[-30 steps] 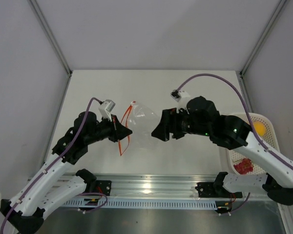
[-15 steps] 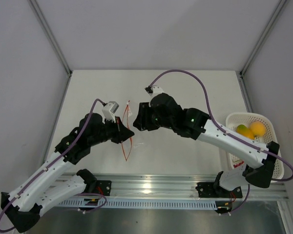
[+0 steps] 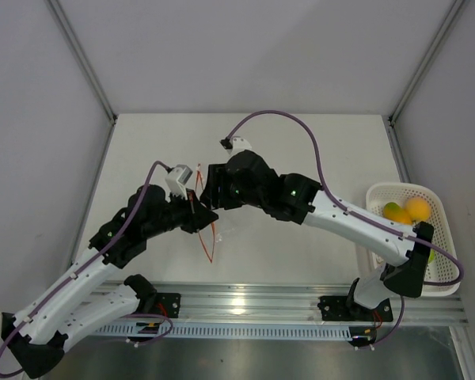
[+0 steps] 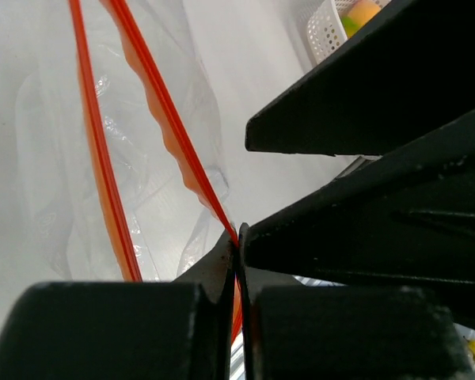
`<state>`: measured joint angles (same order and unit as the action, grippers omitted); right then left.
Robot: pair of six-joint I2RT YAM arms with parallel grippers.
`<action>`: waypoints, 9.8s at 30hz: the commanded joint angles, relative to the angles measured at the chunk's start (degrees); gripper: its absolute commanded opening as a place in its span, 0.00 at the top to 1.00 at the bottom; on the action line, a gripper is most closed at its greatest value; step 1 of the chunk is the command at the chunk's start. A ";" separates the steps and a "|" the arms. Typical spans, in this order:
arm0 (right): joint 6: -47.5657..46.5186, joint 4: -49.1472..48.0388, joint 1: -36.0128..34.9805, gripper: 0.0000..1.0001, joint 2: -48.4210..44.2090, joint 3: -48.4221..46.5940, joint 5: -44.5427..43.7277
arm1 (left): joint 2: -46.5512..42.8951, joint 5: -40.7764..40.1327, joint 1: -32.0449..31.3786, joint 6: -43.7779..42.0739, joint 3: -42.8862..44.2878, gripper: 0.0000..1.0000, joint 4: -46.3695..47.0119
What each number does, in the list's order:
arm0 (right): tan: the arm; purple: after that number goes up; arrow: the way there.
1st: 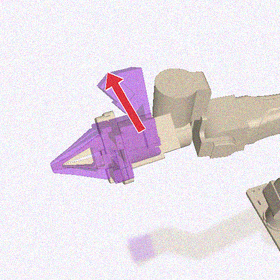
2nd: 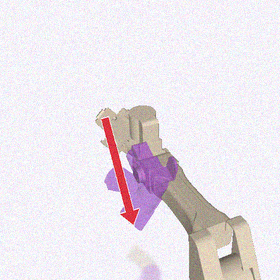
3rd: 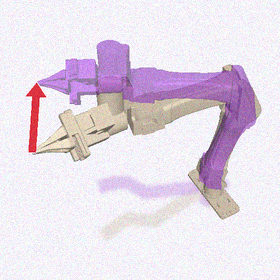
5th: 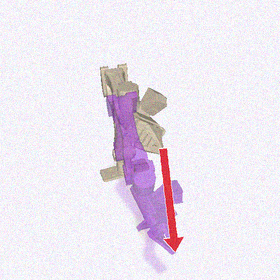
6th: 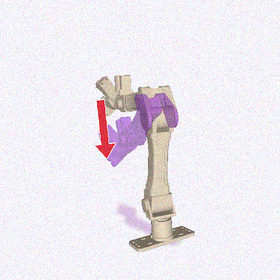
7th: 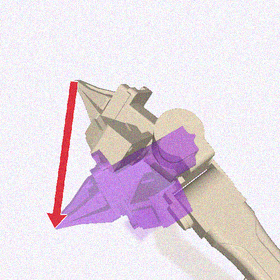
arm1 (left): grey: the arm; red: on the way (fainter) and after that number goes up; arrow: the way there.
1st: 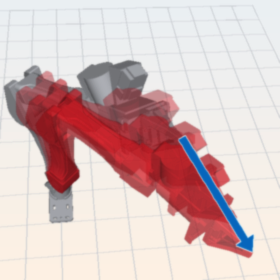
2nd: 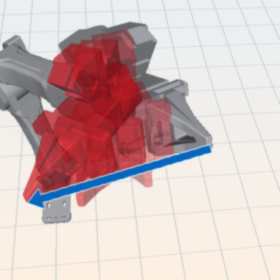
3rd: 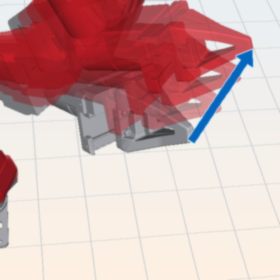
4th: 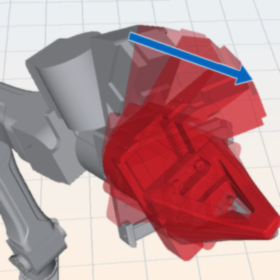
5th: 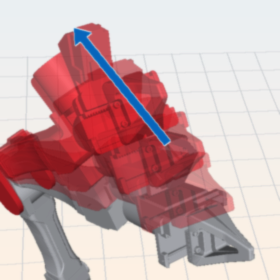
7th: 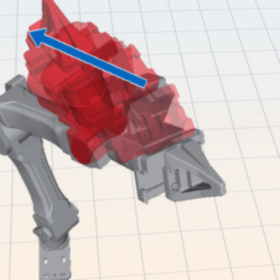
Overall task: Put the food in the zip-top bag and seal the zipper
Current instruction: Open the zipper of the food storage bag, then pick up the fake fruit from the bin, then place the fake fruit in the zipper food storage bag, then pick up the fake fruit from the bin.
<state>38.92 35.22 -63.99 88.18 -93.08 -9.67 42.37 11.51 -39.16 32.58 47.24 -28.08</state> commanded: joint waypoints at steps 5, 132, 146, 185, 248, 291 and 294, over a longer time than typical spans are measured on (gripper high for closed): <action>-2.18 0.72 -0.61 0.42 4.19 -5.71 -3.86 | -0.27 0.36 -0.83 0.12 -0.40 0.99 1.97; 7.13 22.34 58.43 0.01 -37.91 38.22 -13.53 | 7.99 0.27 -2.42 -3.22 1.19 0.99 4.26; 6.52 14.97 81.11 0.01 -38.18 50.18 -6.24 | 9.31 2.38 -2.59 -3.40 0.92 0.99 3.47; -2.62 -13.52 84.90 0.40 -17.15 56.34 1.15 | 9.31 4.40 -3.03 -3.05 -0.05 0.99 4.96; -11.58 -13.69 3.78 0.01 -21.65 32.87 3.97 | 12.30 11.69 -3.21 2.05 2.06 0.99 9.88; 17.70 29.39 84.45 0.06 -35.00 46.58 -16.97 | 10.80 10.20 -3.12 -1.02 -0.57 0.99 7.42; 16.19 28.06 89.20 0.08 -36.06 49.30 -13.54 | 10.54 10.11 -3.12 -1.29 -0.92 0.99 7.51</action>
<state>56.88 65.89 22.15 52.80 -45.41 -25.67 54.22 21.63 -41.89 32.88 46.70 -20.73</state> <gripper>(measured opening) 0.927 0.005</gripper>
